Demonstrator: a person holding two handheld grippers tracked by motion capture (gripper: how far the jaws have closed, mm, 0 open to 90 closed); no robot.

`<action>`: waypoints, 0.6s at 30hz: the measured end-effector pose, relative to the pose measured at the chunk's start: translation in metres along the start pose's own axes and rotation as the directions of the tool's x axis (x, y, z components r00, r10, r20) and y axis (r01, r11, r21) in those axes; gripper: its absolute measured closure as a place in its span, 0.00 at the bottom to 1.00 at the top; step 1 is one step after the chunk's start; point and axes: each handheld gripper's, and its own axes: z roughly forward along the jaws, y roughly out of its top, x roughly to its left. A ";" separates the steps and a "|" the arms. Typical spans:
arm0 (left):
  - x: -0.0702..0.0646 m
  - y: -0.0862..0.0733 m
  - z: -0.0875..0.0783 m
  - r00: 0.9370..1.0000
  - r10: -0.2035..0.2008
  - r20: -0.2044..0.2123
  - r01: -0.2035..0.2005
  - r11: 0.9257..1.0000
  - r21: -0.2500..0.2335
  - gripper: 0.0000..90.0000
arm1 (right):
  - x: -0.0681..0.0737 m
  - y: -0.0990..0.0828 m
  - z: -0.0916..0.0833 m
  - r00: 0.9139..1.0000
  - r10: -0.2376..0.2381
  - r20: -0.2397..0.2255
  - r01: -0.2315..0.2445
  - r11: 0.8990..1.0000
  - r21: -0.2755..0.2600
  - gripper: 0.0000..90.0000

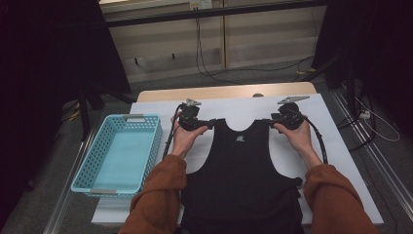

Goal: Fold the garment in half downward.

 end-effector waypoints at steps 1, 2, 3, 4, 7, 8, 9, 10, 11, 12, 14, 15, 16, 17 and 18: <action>0.001 0.001 0.002 1.000 -0.005 0.009 0.005 1.000 0.013 0.16 | -0.002 0.001 0.001 1.000 0.000 0.004 0.000 1.000 0.003 0.57; 0.001 0.002 0.003 1.000 0.001 0.011 -0.001 1.000 0.021 0.18 | -0.003 0.002 0.002 1.000 0.002 0.010 -0.002 1.000 0.005 0.57; 0.001 0.003 0.005 1.000 0.008 0.005 -0.008 1.000 0.025 0.19 | -0.005 0.002 0.003 1.000 0.008 0.013 -0.008 1.000 0.008 0.57; 0.002 0.005 0.008 1.000 0.001 -0.004 0.000 1.000 0.025 0.20 | -0.007 0.002 0.004 1.000 0.011 0.013 -0.011 1.000 0.011 0.58; 0.004 0.007 0.015 1.000 -0.018 0.025 0.017 0.999 0.027 0.24 | -0.010 0.001 0.009 0.999 0.017 0.031 -0.018 0.999 0.029 0.60; 0.003 0.007 0.018 0.999 -0.018 0.027 0.018 0.999 0.031 0.26 | -0.011 0.000 0.011 0.999 0.020 0.034 -0.021 0.999 0.032 0.61; 0.003 0.007 0.023 0.999 -0.023 0.027 0.022 0.999 0.036 0.27 | -0.013 0.000 0.012 0.999 0.027 0.027 -0.028 0.999 0.036 0.61; 0.003 0.007 0.026 0.999 -0.021 0.030 0.019 0.999 0.047 0.28 | -0.014 -0.001 0.014 0.999 0.037 0.020 -0.037 0.999 0.034 0.61; 0.003 0.007 0.029 0.999 -0.018 0.033 0.017 0.999 0.050 0.30 | -0.014 -0.002 0.015 0.999 0.044 0.017 -0.045 0.998 0.036 0.61; 0.003 0.006 0.032 0.999 -0.031 0.041 0.029 0.998 0.048 0.33 | -0.014 -0.002 0.016 0.999 0.045 0.011 -0.045 0.998 0.038 0.61; 0.004 0.005 0.035 0.996 -0.037 0.078 0.033 0.998 0.059 0.39 | -0.012 -0.002 0.018 0.999 0.041 0.000 -0.041 0.999 0.036 0.61; 0.003 0.004 0.037 0.997 -0.032 0.070 0.028 0.998 0.062 0.40 | -0.011 -0.002 0.019 0.999 0.041 -0.001 -0.041 0.998 0.037 0.61; 0.002 0.003 0.039 0.997 -0.026 0.074 0.021 0.998 0.063 0.41 | -0.011 -0.002 0.021 0.999 0.041 -0.005 -0.041 0.998 0.040 0.61; 0.003 0.002 0.041 0.997 -0.027 0.077 0.022 0.998 0.065 0.44 | -0.011 -0.003 0.023 0.999 0.037 -0.009 -0.037 0.998 0.044 0.61; 0.003 0.001 0.042 0.997 -0.024 0.076 0.019 0.997 0.069 0.46 | -0.010 -0.003 0.024 0.999 0.038 -0.010 -0.037 0.998 0.051 0.61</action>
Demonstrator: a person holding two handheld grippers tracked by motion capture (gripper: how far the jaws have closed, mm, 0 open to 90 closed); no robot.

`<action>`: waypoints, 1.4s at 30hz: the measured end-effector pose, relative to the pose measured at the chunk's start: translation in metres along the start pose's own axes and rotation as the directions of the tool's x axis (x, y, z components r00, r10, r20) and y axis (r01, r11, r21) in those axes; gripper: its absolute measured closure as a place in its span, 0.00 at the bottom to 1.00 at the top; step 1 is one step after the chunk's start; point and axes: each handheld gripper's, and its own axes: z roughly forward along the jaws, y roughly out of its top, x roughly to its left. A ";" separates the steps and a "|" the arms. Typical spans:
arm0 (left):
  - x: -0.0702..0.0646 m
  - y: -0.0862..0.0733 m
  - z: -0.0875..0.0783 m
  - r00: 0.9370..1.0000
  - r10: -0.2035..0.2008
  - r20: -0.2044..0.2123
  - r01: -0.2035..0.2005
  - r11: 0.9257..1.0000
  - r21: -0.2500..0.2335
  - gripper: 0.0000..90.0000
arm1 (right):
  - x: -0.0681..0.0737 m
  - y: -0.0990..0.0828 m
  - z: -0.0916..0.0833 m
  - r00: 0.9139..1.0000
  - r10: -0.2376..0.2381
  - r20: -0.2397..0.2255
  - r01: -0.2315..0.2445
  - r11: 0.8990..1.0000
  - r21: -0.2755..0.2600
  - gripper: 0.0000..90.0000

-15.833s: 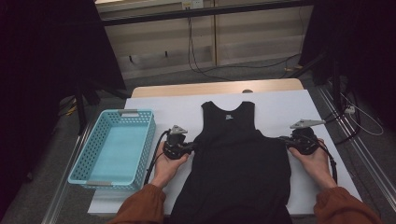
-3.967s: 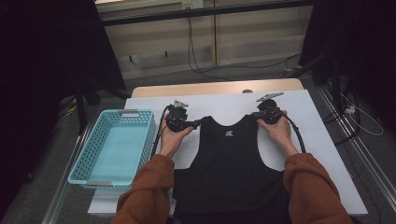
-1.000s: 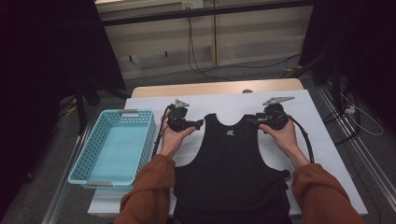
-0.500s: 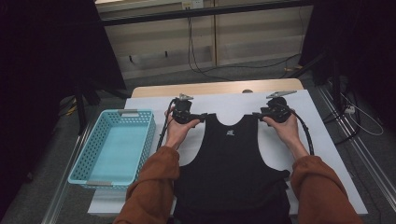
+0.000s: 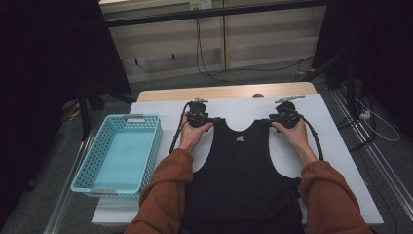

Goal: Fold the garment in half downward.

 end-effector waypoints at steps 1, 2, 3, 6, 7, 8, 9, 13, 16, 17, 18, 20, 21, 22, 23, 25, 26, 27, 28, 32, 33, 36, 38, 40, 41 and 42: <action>0.000 -0.001 0.002 1.000 0.000 0.007 0.000 1.000 0.004 0.46 | 0.001 0.000 0.001 1.000 0.000 -0.003 0.000 1.000 0.007 0.61; 0.000 -0.001 0.004 1.000 -0.001 0.001 0.001 1.000 0.008 0.48 | 0.001 0.000 0.003 1.000 -0.004 -0.003 0.004 1.000 0.011 0.61; -0.001 -0.002 0.007 1.000 0.002 0.001 -0.002 1.000 0.017 0.49 | 0.002 0.000 0.004 1.000 -0.007 -0.001 0.007 1.000 0.009 0.62; -0.002 0.000 0.008 1.000 0.018 0.013 -0.018 1.000 0.013 0.54 | 0.005 0.001 0.005 1.000 -0.023 0.005 0.023 1.000 0.014 0.63; -0.002 0.001 0.008 0.999 0.027 0.020 -0.027 0.999 0.018 0.55 | 0.006 0.001 0.006 1.000 -0.031 0.005 0.031 0.999 0.018 0.64; -0.003 0.000 0.009 0.999 0.032 0.037 -0.033 0.999 0.021 0.58 | 0.007 0.002 0.006 0.999 -0.041 0.002 0.041 0.999 0.020 0.66; -0.005 -0.001 0.010 0.998 0.048 0.034 -0.049 0.999 0.015 0.58 | 0.009 0.002 0.007 0.999 -0.050 0.004 0.050 0.999 0.022 0.68; -0.011 -0.002 0.009 0.995 0.069 0.071 -0.072 0.997 0.037 0.77 | 0.013 0.002 0.008 0.998 -0.056 -0.009 0.056 0.998 0.025 0.77; -0.014 -0.003 0.009 0.991 0.056 0.122 -0.062 0.997 0.049 0.91 | 0.014 0.002 0.008 0.997 -0.058 -0.057 0.060 0.998 0.029 0.90; -0.015 -0.002 0.008 0.990 0.048 0.129 -0.055 0.997 0.051 0.93 | 0.015 0.002 0.007 0.996 -0.057 -0.067 0.059 0.998 0.033 0.93; -0.015 -0.002 0.008 0.989 0.044 0.140 -0.052 0.997 0.054 0.93 | 0.015 0.001 0.007 0.996 -0.052 -0.073 0.054 0.998 0.035 0.94; -0.014 -0.002 0.004 0.990 0.039 0.136 -0.046 0.998 0.044 0.94 | 0.014 0.002 0.006 0.997 -0.039 -0.070 0.041 0.999 0.031 0.96; -0.013 -0.001 0.002 0.989 0.027 0.144 -0.032 0.999 0.031 0.94 | 0.012 0.002 0.004 0.997 -0.029 -0.073 0.031 0.999 0.021 0.96; -0.013 0.000 -0.001 0.990 0.024 0.141 -0.027 0.999 0.019 0.94 | 0.012 0.002 0.003 0.997 -0.023 -0.073 0.024 1.000 0.013 0.97; -0.013 0.001 -0.004 0.989 0.025 0.143 -0.027 1.000 0.014 0.94 | 0.011 0.003 0.001 0.997 -0.019 -0.075 0.019 1.000 0.000 0.97; -0.014 0.004 -0.009 0.990 0.024 0.138 -0.022 1.000 -0.014 0.94 | 0.009 0.006 -0.005 0.998 -0.016 -0.068 0.014 1.000 -0.025 0.97; -0.015 0.007 -0.013 0.990 0.018 0.143 -0.014 0.999 -0.032 0.94 | 0.009 0.009 -0.009 0.998 -0.018 -0.061 0.015 0.999 -0.041 0.97; -0.016 0.009 -0.016 0.990 0.020 0.143 -0.013 0.999 -0.047 0.94 | 0.008 0.011 -0.012 0.998 -0.018 -0.060 0.015 0.998 -0.053 0.97; -0.017 0.012 -0.019 0.990 0.024 0.141 -0.016 0.998 -0.061 0.94 | 0.008 0.013 -0.016 0.998 -0.021 -0.055 0.018 0.998 -0.065 0.97; -0.019 0.021 -0.031 0.992 0.024 0.123 -0.011 0.994 -0.113 0.95 | 0.005 0.022 -0.030 0.999 -0.007 -0.043 0.002 0.993 -0.118 0.97; -0.019 0.023 -0.034 0.992 0.022 0.124 -0.007 0.993 -0.118 0.95 | 0.004 0.024 -0.033 0.999 -0.008 -0.038 0.003 0.992 -0.125 0.97; -0.017 0.027 -0.040 0.993 0.019 0.120 -0.003 0.991 -0.132 0.95 | 0.004 0.031 -0.041 1.000 -0.010 -0.026 0.006 0.989 -0.151 0.97; -0.015 0.030 -0.043 0.993 0.016 0.119 0.001 0.989 -0.145 0.95 | 0.005 0.036 -0.045 1.000 -0.016 -0.020 0.012 0.986 -0.166 0.97; -0.013 0.034 -0.047 0.993 0.009 0.115 0.008 0.988 -0.152 0.95 | 0.006 0.043 -0.050 1.000 -0.024 -0.011 0.021 0.984 -0.179 0.97; -0.013 0.036 -0.049 0.994 0.012 0.111 0.006 0.987 -0.160 0.95 | 0.006 0.046 -0.051 1.000 -0.026 -0.009 0.024 0.982 -0.185 0.97; -0.013 0.038 -0.051 0.994 0.013 0.109 0.005 0.987 -0.163 0.95 | 0.007 0.049 -0.053 1.000 -0.029 -0.009 0.027 0.981 -0.191 0.97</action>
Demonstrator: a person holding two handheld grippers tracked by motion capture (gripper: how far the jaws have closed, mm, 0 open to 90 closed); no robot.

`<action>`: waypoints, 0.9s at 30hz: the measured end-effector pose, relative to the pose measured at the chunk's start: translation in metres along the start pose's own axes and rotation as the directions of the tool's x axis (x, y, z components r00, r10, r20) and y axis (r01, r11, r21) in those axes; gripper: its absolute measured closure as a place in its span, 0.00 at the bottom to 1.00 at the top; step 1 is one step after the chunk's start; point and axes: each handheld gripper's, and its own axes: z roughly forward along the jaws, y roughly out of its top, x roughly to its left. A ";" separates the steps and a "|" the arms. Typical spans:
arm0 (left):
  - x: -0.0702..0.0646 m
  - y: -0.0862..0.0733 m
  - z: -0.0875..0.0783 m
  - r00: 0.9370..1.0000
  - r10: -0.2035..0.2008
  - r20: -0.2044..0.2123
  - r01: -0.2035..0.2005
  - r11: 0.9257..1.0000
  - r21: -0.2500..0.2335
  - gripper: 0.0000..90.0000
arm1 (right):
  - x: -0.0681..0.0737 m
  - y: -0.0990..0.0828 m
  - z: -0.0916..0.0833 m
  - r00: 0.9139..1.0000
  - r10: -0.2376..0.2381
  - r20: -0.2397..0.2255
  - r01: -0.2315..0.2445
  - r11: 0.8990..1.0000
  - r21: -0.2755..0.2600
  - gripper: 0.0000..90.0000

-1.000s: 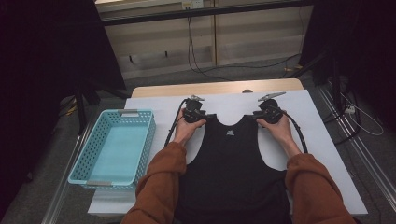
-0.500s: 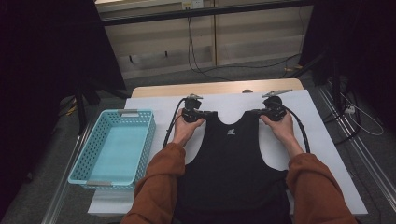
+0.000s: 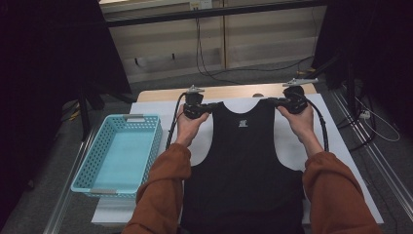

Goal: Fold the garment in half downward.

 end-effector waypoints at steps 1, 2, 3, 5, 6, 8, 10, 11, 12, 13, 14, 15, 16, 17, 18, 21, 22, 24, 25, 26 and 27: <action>0.000 0.002 -0.001 1.000 0.003 -0.001 -0.003 1.000 -0.005 0.95 | 0.001 0.003 -0.001 1.000 -0.002 0.003 0.002 1.000 -0.006 0.97; 0.000 0.005 -0.003 1.000 0.008 -0.008 -0.008 1.000 -0.007 0.95 | 0.002 0.006 -0.001 1.000 -0.007 0.003 0.007 1.000 -0.013 0.97; 0.000 0.007 -0.005 1.000 0.006 -0.011 -0.006 1.000 -0.011 0.95 | 0.002 0.009 -0.002 1.000 -0.008 0.003 0.008 1.000 -0.021 0.97; 0.001 0.011 -0.009 1.000 0.005 -0.017 -0.006 1.000 -0.025 0.95 | 0.004 0.014 -0.003 1.000 -0.011 0.006 0.011 0.999 -0.032 0.97; 0.002 0.013 -0.011 1.000 0.001 -0.017 -0.002 1.000 -0.031 0.95 | 0.004 0.016 -0.004 1.000 -0.014 0.007 0.014 0.999 -0.035 0.97; 0.001 0.016 -0.015 1.000 0.000 -0.019 -0.001 0.999 -0.045 0.95 | 0.005 0.022 -0.006 1.000 -0.020 0.010 0.021 0.999 -0.045 0.97; 0.000 0.019 -0.018 1.000 0.006 -0.022 -0.007 0.998 -0.055 0.95 | 0.005 0.027 -0.009 1.000 -0.012 0.006 0.012 0.998 -0.067 0.97; 0.000 0.020 -0.019 1.000 0.000 -0.018 -0.001 0.998 -0.065 0.95 | 0.006 0.029 -0.011 1.000 -0.011 0.005 0.012 0.997 -0.075 0.97; -0.001 0.022 -0.021 1.000 -0.001 -0.016 0.000 0.997 -0.071 0.95 | 0.006 0.032 -0.012 1.000 -0.014 0.006 0.015 0.997 -0.076 0.97; -0.001 0.024 -0.022 1.000 -0.002 -0.018 0.001 0.997 -0.077 0.95 | 0.006 0.034 -0.013 1.000 -0.017 0.009 0.017 0.997 -0.080 0.97; -0.001 0.026 -0.024 1.000 0.001 -0.022 -0.003 0.997 -0.080 0.95 | 0.006 0.036 -0.015 1.000 -0.015 0.010 0.015 0.996 -0.087 0.97; -0.001 0.028 -0.025 1.000 0.000 -0.023 -0.002 0.996 -0.088 0.95 | 0.006 0.039 -0.016 1.000 -0.013 0.012 0.014 0.995 -0.095 0.97; 0.000 0.030 -0.027 1.000 0.000 -0.025 -0.002 0.996 -0.090 0.95 | 0.006 0.041 -0.018 1.000 -0.013 0.015 0.015 0.995 -0.098 0.97; 0.000 0.032 -0.028 1.000 0.002 -0.028 -0.004 0.996 -0.092 0.95 | 0.006 0.043 -0.019 1.000 -0.015 0.017 0.016 0.994 -0.104 0.97; 0.000 0.033 -0.029 1.000 0.001 -0.026 -0.003 0.996 -0.093 0.95 | 0.006 0.045 -0.020 1.000 -0.017 0.018 0.019 0.994 -0.105 0.97; -0.001 0.039 -0.033 1.000 0.008 -0.027 -0.010 0.995 -0.100 0.95 | 0.009 0.052 -0.021 1.000 -0.027 0.016 0.028 0.994 -0.108 0.97; -0.001 0.041 -0.034 1.000 0.009 -0.028 -0.012 0.994 -0.106 0.95 | 0.009 0.055 -0.021 0.999 -0.030 0.017 0.032 0.994 -0.109 0.97; -0.002 0.046 -0.037 1.000 0.016 -0.022 -0.018 0.993 -0.115 0.95 | 0.010 0.059 -0.022 0.999 -0.033 0.019 0.035 0.993 -0.113 0.97; -0.003 0.048 -0.038 1.000 0.021 -0.023 -0.023 0.993 -0.116 0.95 | 0.011 0.061 -0.022 0.999 -0.035 0.019 0.037 0.993 -0.114 0.97; -0.003 0.050 -0.039 1.000 0.021 -0.022 -0.023 0.992 -0.120 0.95 | 0.011 0.064 -0.022 0.999 -0.037 0.018 0.039 0.992 -0.116 0.97; -0.004 0.052 -0.040 0.999 0.024 -0.023 -0.027 0.992 -0.122 0.95 | 0.012 0.066 -0.023 0.999 -0.037 0.020 0.039 0.992 -0.119 0.97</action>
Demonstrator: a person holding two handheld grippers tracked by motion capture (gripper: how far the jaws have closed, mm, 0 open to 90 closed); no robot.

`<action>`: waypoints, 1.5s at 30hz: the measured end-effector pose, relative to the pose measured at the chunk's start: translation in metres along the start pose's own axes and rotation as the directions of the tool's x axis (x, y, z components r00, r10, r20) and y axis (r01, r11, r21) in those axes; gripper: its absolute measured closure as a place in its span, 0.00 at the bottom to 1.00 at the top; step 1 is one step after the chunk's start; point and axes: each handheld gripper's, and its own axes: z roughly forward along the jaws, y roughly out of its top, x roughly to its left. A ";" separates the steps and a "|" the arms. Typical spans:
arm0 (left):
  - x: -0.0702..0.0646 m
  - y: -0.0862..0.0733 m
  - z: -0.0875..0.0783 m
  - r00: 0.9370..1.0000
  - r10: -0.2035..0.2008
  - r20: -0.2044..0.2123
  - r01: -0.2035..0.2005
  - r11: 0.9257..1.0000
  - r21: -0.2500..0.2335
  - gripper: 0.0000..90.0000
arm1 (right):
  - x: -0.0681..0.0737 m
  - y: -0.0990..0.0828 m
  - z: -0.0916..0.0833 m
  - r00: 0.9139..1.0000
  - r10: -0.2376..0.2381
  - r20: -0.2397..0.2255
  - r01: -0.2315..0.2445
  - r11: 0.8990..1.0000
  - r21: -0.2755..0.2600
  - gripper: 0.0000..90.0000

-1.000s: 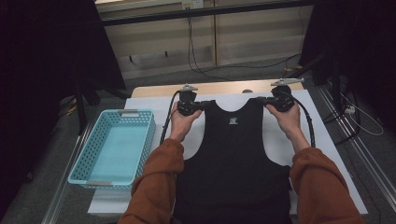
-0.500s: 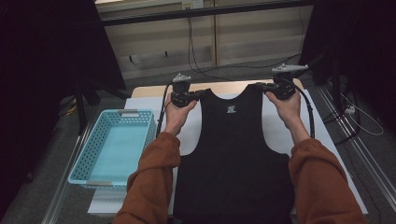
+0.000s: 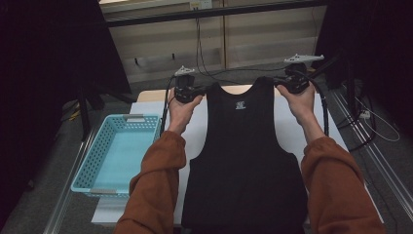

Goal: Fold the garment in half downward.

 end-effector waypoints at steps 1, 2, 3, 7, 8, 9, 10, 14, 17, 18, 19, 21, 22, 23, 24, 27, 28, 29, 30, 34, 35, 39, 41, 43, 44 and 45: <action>0.000 0.002 -0.002 1.000 0.006 0.003 -0.006 1.000 0.003 0.95 | 0.000 0.002 0.000 1.000 -0.003 0.002 0.003 1.000 -0.004 0.97; -0.001 0.005 -0.003 1.000 0.008 0.008 -0.008 1.000 0.000 0.95 | 0.001 0.005 -0.001 1.000 -0.010 0.006 0.010 1.000 -0.008 0.97; -0.001 0.007 -0.005 1.000 0.016 0.001 -0.016 1.000 -0.005 0.95 | 0.001 0.007 -0.002 1.000 -0.010 0.008 0.011 1.000 -0.014 0.97; -0.002 0.014 -0.010 1.000 0.021 -0.007 -0.021 1.000 -0.017 0.95 | 0.004 0.011 -0.003 1.000 -0.012 0.010 0.012 1.000 -0.024 0.97; -0.002 0.016 -0.011 1.000 0.022 -0.010 -0.022 1.000 -0.020 0.95 | 0.004 0.012 -0.004 1.000 -0.012 0.011 0.013 1.000 -0.025 0.97; -0.002 0.018 -0.013 1.000 0.019 -0.011 -0.019 0.999 -0.028 0.95 | 0.005 0.014 -0.004 1.000 -0.013 0.013 0.013 0.999 -0.030 0.97; -0.002 0.019 -0.013 1.000 0.019 -0.011 -0.019 0.999 -0.031 0.95 | 0.005 0.016 -0.004 1.000 -0.014 0.014 0.014 0.999 -0.033 0.97; -0.001 0.027 -0.015 1.000 0.018 -0.017 -0.019 0.999 -0.046 0.95 | 0.007 0.028 -0.006 0.999 -0.027 0.021 0.028 0.999 -0.044 0.97; 0.000 0.035 -0.017 1.000 0.022 -0.022 -0.023 0.998 -0.050 0.96 | 0.010 0.039 -0.008 0.999 -0.044 0.028 0.046 0.997 -0.058 0.97; 0.000 0.037 -0.017 1.000 0.023 -0.020 -0.025 0.998 -0.056 0.96 | 0.011 0.043 -0.009 0.998 -0.051 0.025 0.052 0.997 -0.063 0.98; 0.000 0.040 -0.018 0.999 0.025 -0.023 -0.026 0.998 -0.057 0.96 | 0.012 0.045 -0.009 0.998 -0.057 0.021 0.058 0.996 -0.066 0.98; 0.001 0.044 -0.020 0.999 0.028 -0.028 -0.030 0.998 -0.061 0.96 | 0.013 0.049 -0.009 0.998 -0.058 0.025 0.059 0.996 -0.069 0.98; 0.001 0.046 -0.021 0.999 0.028 -0.031 -0.030 0.997 -0.067 0.96 | 0.012 0.051 -0.009 0.998 -0.058 0.026 0.059 0.996 -0.071 0.98; 0.001 0.048 -0.023 0.999 0.029 -0.036 -0.032 0.997 -0.068 0.96 | 0.012 0.053 -0.009 0.998 -0.051 0.029 0.054 0.996 -0.075 0.98; 0.001 0.049 -0.024 0.999 0.027 -0.036 -0.029 0.997 -0.074 0.96 | 0.011 0.055 -0.009 0.998 -0.051 0.032 0.053 0.996 -0.078 0.98; 0.000 0.053 -0.027 0.999 0.027 -0.038 -0.030 0.996 -0.085 0.96 | 0.012 0.061 -0.010 0.998 -0.058 0.039 0.061 0.995 -0.078 0.98; 0.000 0.053 -0.028 0.999 0.019 -0.036 -0.022 0.996 -0.090 0.96 | 0.012 0.064 -0.010 0.997 -0.062 0.043 0.065 0.995 -0.078 0.98; 0.000 0.053 -0.027 1.000 0.012 -0.029 -0.015 0.996 -0.093 0.96 | 0.013 0.066 -0.011 0.997 -0.057 0.044 0.061 0.994 -0.087 0.98; 0.000 0.053 -0.027 0.999 0.017 -0.034 -0.020 0.996 -0.088 0.96 | 0.014 0.068 -0.012 0.998 -0.057 0.041 0.060 0.994 -0.095 0.98; 0.000 0.058 -0.029 0.999 0.024 -0.038 -0.027 0.995 -0.095 0.96 | 0.021 0.073 -0.011 0.996 -0.078 0.043 0.082 0.992 -0.095 0.98; 0.000 0.060 -0.030 0.999 0.027 -0.042 -0.031 0.995 -0.093 0.96 | 0.021 0.075 -0.011 0.996 -0.077 0.044 0.081 0.992 -0.096 0.98; -0.001 0.072 -0.036 0.998 0.034 -0.046 -0.039 0.993 -0.111 0.96 | 0.022 0.084 -0.012 0.995 -0.081 0.057 0.087 0.990 -0.110 0.98; -0.002 0.077 -0.038 0.998 0.035 -0.045 -0.041 0.992 -0.123 0.96 | 0.021 0.089 -0.014 0.995 -0.079 0.064 0.086 0.990 -0.116 0.98; -0.004 0.082 -0.041 0.998 0.036 -0.051 -0.042 0.990 -0.133 0.96 | 0.022 0.094 -0.015 0.994 -0.084 0.072 0.092 0.989 -0.119 0.98; -0.005 0.084 -0.041 0.998 0.037 -0.054 -0.044 0.990 -0.133 0.96 | 0.022 0.096 -0.016 0.993 -0.088 0.077 0.097 0.988 -0.123 0.98; -0.006 0.087 -0.042 0.997 0.045 -0.059 -0.053 0.990 -0.134 0.96 | 0.022 0.099 -0.017 0.993 -0.089 0.078 0.099 0.987 -0.128 0.98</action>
